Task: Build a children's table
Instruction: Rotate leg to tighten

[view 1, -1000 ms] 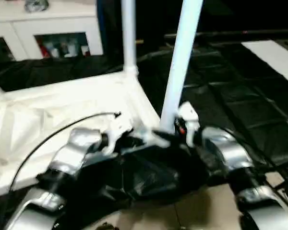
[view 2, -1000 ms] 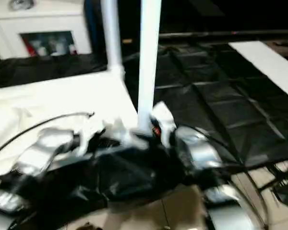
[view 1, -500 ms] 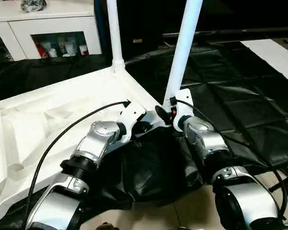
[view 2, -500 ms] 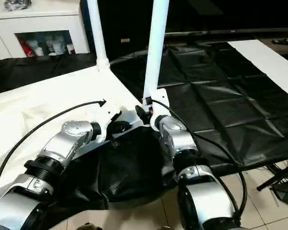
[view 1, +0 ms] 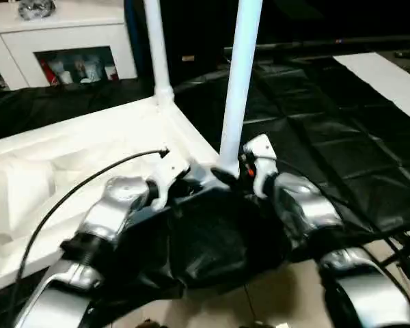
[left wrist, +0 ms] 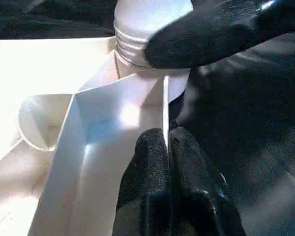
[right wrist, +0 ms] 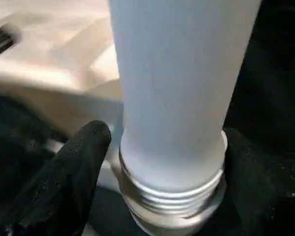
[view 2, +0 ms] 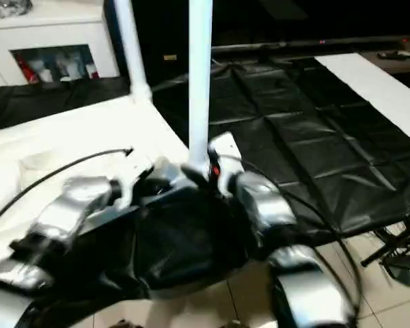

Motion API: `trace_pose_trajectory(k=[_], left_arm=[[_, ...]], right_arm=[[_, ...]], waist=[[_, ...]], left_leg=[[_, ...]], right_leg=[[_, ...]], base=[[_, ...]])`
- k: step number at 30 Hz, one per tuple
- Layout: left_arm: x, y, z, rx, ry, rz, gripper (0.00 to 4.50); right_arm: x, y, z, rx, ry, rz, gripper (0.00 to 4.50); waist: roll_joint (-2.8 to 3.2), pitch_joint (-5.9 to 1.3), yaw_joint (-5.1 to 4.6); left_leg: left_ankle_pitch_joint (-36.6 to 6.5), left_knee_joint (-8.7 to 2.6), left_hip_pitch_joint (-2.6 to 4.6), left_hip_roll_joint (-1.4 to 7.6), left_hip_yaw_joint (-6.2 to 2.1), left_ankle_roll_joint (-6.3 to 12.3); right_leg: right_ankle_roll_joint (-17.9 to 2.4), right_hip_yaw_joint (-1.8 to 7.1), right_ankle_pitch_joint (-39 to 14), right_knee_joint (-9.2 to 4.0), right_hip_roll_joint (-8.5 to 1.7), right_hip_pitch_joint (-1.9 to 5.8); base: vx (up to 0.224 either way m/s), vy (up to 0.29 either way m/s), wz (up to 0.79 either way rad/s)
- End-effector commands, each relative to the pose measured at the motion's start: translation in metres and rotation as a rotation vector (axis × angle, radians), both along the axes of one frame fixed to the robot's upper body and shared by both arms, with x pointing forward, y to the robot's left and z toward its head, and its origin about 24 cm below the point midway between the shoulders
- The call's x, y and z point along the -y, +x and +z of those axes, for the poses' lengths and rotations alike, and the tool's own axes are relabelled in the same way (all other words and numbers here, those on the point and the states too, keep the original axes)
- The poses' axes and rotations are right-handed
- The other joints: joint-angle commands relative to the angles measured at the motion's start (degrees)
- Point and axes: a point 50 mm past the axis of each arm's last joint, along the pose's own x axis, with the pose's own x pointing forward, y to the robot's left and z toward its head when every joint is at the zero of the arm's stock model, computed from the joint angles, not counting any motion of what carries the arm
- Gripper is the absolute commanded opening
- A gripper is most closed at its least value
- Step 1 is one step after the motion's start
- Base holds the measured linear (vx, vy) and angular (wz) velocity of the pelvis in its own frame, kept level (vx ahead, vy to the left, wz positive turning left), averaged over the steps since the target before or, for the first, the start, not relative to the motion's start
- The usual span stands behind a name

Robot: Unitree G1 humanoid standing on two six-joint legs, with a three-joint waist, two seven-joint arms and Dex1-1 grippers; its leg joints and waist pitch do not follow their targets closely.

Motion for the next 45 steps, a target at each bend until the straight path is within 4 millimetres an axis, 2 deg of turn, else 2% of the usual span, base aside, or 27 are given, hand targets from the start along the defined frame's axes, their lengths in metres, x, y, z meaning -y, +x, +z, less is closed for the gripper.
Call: trace_pose_trajectory(k=[1, 5, 10, 13, 20, 23, 24, 25, 28, 29, 30, 32, 35, 38, 40, 42, 44, 45], left_arm=[[0.02, -0.005, 0.021, 0.083, -0.092, -0.158, 0.0], [0.014, -0.016, 0.019, 0.046, -0.079, -0.24, 0.0], [0.006, -0.023, 0.018, 0.016, -0.064, -0.287, 0.0], [0.002, -0.026, 0.017, 0.003, -0.049, -0.301, 0.0], [-0.002, -0.029, 0.016, -0.018, -0.045, -0.313, 0.0], [-0.002, -0.025, 0.016, -0.008, -0.047, -0.266, 0.0], [0.0, -0.021, 0.016, 0.001, -0.05, -0.232, 0.0], [0.001, -0.018, 0.017, 0.011, -0.051, -0.196, 0.0], [0.004, 0.0, 0.019, 0.065, -0.034, -0.049, 0.0], [0.004, 0.003, 0.019, 0.074, -0.023, -0.022, 0.0], [0.006, 0.008, 0.019, 0.083, -0.014, 0.017, 0.0], [0.008, 0.013, 0.02, 0.092, -0.01, 0.063, 0.0], [0.018, 0.03, 0.024, 0.113, -0.004, 0.215, 0.0], [0.022, 0.035, 0.026, 0.119, -0.006, 0.262, 0.0], [0.031, 0.039, 0.027, 0.138, -0.014, 0.29, 0.0], [0.033, 0.039, 0.028, 0.143, -0.021, 0.279, 0.0], [0.036, 0.036, 0.028, 0.153, -0.044, 0.232, 0.0], [0.036, 0.036, 0.028, 0.154, -0.045, 0.23, 0.0]], right_arm=[[-0.011, -0.012, -0.002, -0.01, -0.031, 0.187, 3.75], [0.009, -0.015, 0.003, 0.0, -0.062, 0.245, 3.75], [0.019, -0.019, 0.009, 0.006, -0.073, 0.293, 3.75], [0.021, -0.021, 0.011, 0.005, -0.074, 0.318, 3.39], [0.024, -0.023, 0.013, -0.004, -0.06, 0.336, 2.89], [0.019, -0.024, 0.011, -0.016, -0.041, 0.338, 2.78], [0.017, -0.024, 0.01, -0.019, -0.03, 0.325, 2.77], [0.015, -0.023, 0.009, -0.02, -0.022, 0.307, 2.76], [0.006, -0.012, 0.001, -0.031, -0.02, 0.134, 2.74], [0.004, -0.01, 0.0, -0.033, -0.02, 0.107, 2.74], [0.0, -0.006, -0.002, -0.035, -0.019, 0.048, 2.74], [-0.006, -0.002, -0.005, -0.044, -0.009, -0.024, 2.74], [-0.03, 0.009, -0.008, -0.093, 0.041, -0.231, 2.74], [-0.039, 0.011, -0.008, -0.1, 0.041, -0.287, 2.74], [-0.059, 0.012, -0.007, -0.077, 0.014, -0.296, 2.74], [-0.065, 0.01, -0.006, -0.072, 0.022, -0.271, 2.74], [-0.071, 0.008, -0.003, -0.097, 0.112, -0.211, 3.29], [-0.071, 0.008, -0.003, -0.098, 0.116, -0.21, 3.29]], waist=[[-0.18, -3.79, 0.25], [-0.09, -3.79, 0.79], [-0.15, -3.86, 1.39], [-0.09, -3.96, 1.5], [-0.17, -3.84, 1.43], [-0.21, -3.88, 1.48], [-0.49, -3.88, 1.46], [-0.33, -3.89, 1.52], [-0.48, -3.69, 1.18], [-0.68, -3.82, 1.21], [-0.52, -3.78, 1.22], [-0.5, -3.9, 1.08], [-0.13, -4.22, 0.7], [-0.08, -4.46, 0.47], [-0.08, -4.66, 0.34], [-0.11, -4.54, 0.32], [-0.3, -4.44, 0.38], [-0.3, -4.42, 0.39]], left_leg=[[-11.1, -3.44, 0.31, 0.54, 0.3, 3.57], [-11.5, -3.43, 0.45, 0.65, 0.37, 3.39], [-11.1, -3.5, 0.47, 0.65, 0.29, 2.97], [-9.9, -3.41, 0.38, 0.65, 0.31, 3.36], [-10.8, -3.5, 0.4, 0.58, 0.31, 2.96], [-10.4, -3.49, 0.4, 0.58, 0.29, 2.77], [-10.2, -3.49, 0.35, 0.56, 0.31, 2.84], [-10.0, -3.49, 0.36, 0.55, 0.24, 2.75], [-10.8, -3.59, 0.46, 0.35, 0.29, 1.86], [-11.0, -3.6, 0.44, 0.29, 0.2, 1.29], [-11.0, -3.63, 0.56, 0.32, 0.2, 1.19], [-10.3, -3.59, 0.49, 0.28, 0.18, 1.02], [-8.0, -3.4, 0.45, 0.12, 0.2, 0.43], [-5.7, -3.2, 0.15, 0.08, 0.18, 1.45], [-4.1, -2.99, 0.06, -0.02, 0.19, 2.34], [-4.5, -3.01, 0.1, -0.06, 0.25, 2.94], [-5.6, -3.03, 0.08, 0.09, 0.32, 3.89], [-6.0, -3.05, 0.05, 0.12, 0.31, 4.01]], right_leg=[[-13.1, 2.59, -8.7, -4.61, -3.26, 3.34], [-13.0, 2.68, -9.3, -4.63, -3.17, 3.09], [-12.5, 2.71, -9.2, -4.55, -3.12, 3.13], [-12.8, 2.69, -6.9, -4.23, -3.05, 3.1], [-12.6, 2.67, -8.7, -4.48, -3.05, 3.05], [-12.3, 2.71, -8.6, -4.45, -3.06, 3.09], [-12.2, 2.7, -8.5, -4.47, -3.05, 3.13], [-12.3, 2.69, -8.5, -4.42, -3.15, 3.13], [-11.8, 2.78, -11.4, -4.77, -3.17, 2.85], [-11.2, 2.71, -12.7, -4.83, -3.25, 3.1], [-11.0, 2.78, -13.0, -4.92, -3.24, 2.92], [-10.9, 2.81, -11.9, -4.78, -3.22, 2.99], [-12.1, 2.82, -6.8, -4.25, -3.09, 3.04], [-13.3, 2.74, -0.9, -3.68, -3.07, 3.43], [-14.3, 2.64, 2.5, -3.36, -3.06, 3.53], [-14.5, 2.62, 2.4, -3.47, -3.05, 3.56], [-14.5, 2.69, 1.2, -3.63, -3.23, 3.63], [-14.4, 2.71, 0.8, -3.68, -3.3, 3.66]], base=[[0.0, 0.0, 0.0], [0.0, 0.0, 0.0], [0.0, 0.0, 0.0], [0.0, 0.0, 0.0], [0.0, 0.0, 0.0], [0.0, 0.0, 0.0], [0.0, 0.0, 0.0], [0.0, 0.0, 0.0], [0.0, 0.0, 0.0], [0.0, 0.0, 0.0], [0.0, 0.0, 0.0], [0.0, 0.0, 0.0], [0.0, 0.0, 0.0], [0.0, 0.0, 0.0], [0.0, 0.0, 0.0], [0.0, 0.0, 0.0], [0.0, 0.0, 0.0], [0.0, 0.0, 0.0]])
